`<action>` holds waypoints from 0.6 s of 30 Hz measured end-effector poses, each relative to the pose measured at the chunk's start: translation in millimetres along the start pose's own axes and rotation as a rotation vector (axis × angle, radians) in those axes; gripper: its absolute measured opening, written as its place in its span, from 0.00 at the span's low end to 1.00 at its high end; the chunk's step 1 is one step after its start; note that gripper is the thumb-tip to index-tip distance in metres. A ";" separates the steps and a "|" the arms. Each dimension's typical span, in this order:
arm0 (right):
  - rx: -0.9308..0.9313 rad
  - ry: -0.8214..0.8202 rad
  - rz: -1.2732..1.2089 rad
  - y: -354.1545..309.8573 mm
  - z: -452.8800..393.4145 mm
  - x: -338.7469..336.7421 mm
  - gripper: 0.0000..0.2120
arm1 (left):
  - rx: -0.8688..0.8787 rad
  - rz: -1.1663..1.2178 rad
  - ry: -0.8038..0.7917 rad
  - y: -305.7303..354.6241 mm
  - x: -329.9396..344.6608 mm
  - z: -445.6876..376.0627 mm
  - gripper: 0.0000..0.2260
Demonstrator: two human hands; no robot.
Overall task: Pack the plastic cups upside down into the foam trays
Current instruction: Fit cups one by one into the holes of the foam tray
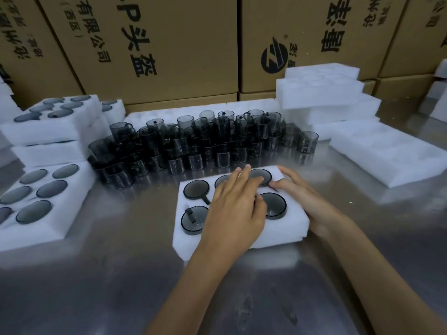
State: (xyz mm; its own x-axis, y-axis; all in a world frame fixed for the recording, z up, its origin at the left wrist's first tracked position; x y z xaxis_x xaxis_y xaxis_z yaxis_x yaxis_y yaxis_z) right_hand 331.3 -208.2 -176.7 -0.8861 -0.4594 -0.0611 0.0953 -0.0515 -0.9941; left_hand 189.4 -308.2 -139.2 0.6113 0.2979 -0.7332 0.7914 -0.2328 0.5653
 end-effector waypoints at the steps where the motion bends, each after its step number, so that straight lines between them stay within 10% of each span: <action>1: 0.027 0.020 0.002 1.9 -1.2 0.7 0.19 | 0.017 -0.003 0.038 0.6 -2.9 0.3 0.20; 12: 0.103 -0.085 -0.185 0.9 5.6 -23.1 0.27 | 0.405 0.041 0.453 4.6 -28.8 3.8 0.11; 18: 0.243 -0.234 0.028 3.6 8.9 -16.6 0.39 | 0.115 0.284 0.833 -47.7 -58.3 3.4 0.12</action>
State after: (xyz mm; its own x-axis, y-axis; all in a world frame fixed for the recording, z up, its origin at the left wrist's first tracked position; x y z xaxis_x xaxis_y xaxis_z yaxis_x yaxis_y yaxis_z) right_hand 350.4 -208.7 -178.5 -0.7560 -0.6535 -0.0374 0.2479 -0.2329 -0.9404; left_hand 115.9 -317.6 -124.7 0.6228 0.7817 -0.0322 0.6319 -0.4783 0.6098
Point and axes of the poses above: each hand's wrist, its own z-axis away from the middle knuckle, its own x-axis out of the palm, y = z × x, the point moved 3 cm from there along -z, towards the middle knuckle, and after that the axes turned 12 degrees about z, right-handed, at the moved point
